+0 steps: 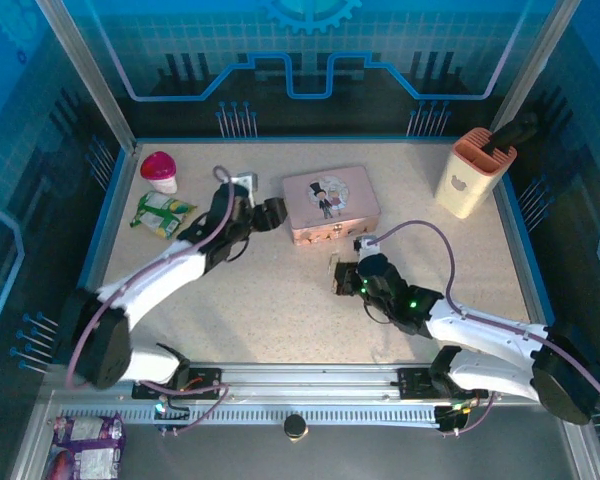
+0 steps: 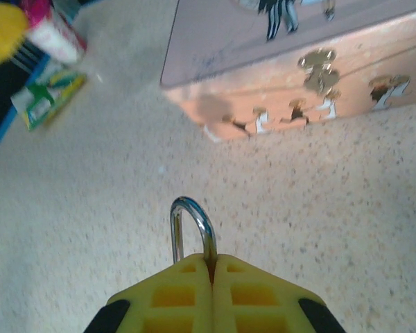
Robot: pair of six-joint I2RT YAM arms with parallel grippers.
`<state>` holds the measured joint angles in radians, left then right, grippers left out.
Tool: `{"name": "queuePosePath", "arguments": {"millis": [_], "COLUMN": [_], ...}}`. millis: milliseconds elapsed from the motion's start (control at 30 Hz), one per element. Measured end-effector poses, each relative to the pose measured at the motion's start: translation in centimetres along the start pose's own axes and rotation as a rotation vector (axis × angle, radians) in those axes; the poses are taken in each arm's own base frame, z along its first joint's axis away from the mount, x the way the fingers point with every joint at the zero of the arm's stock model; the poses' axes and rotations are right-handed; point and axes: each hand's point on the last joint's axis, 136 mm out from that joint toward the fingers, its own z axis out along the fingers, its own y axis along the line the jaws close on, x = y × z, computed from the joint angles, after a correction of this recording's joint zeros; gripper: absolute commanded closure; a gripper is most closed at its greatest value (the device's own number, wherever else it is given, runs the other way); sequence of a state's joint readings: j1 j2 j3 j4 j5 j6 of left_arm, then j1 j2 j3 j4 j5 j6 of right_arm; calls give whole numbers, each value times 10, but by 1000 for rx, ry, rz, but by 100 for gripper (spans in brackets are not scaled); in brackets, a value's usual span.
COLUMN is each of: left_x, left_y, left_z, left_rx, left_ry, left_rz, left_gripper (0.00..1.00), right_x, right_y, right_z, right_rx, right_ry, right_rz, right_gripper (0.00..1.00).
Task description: Unlock the padlock with the key
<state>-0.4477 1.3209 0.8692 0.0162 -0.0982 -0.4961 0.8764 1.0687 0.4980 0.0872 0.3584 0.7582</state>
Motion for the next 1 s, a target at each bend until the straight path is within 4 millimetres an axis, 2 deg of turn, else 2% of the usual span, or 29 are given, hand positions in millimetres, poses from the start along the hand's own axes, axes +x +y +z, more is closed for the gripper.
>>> {"name": "queuePosePath", "arguments": {"millis": [100,233,433,600,733,1000], "left_x": [20,51,66,72,71,77], "left_y": [19,46,62,67,67,72], "left_z": [-28,-54,-79,-85,-86,-84], "left_rx": [-10,-38,-22,-15,-17,-28], "left_ry": [-28,-43,-111,-127,-131,-121], "left_rz": [6,9,5,7,21,20], "left_gripper": [27,26,25,23,23,23], "right_x": [21,45,72,89,94,109], "right_y": [0,0,2,8,24,37], "right_z": [-3,-4,8,24,36,55], "right_rx": [22,55,77,93,63,30], "right_ry": [63,146,239,313,344,407], "right_rz": [-68,-145,-200,-227,-229,-212], "right_gripper": [100,100,100,100,100,100]}}
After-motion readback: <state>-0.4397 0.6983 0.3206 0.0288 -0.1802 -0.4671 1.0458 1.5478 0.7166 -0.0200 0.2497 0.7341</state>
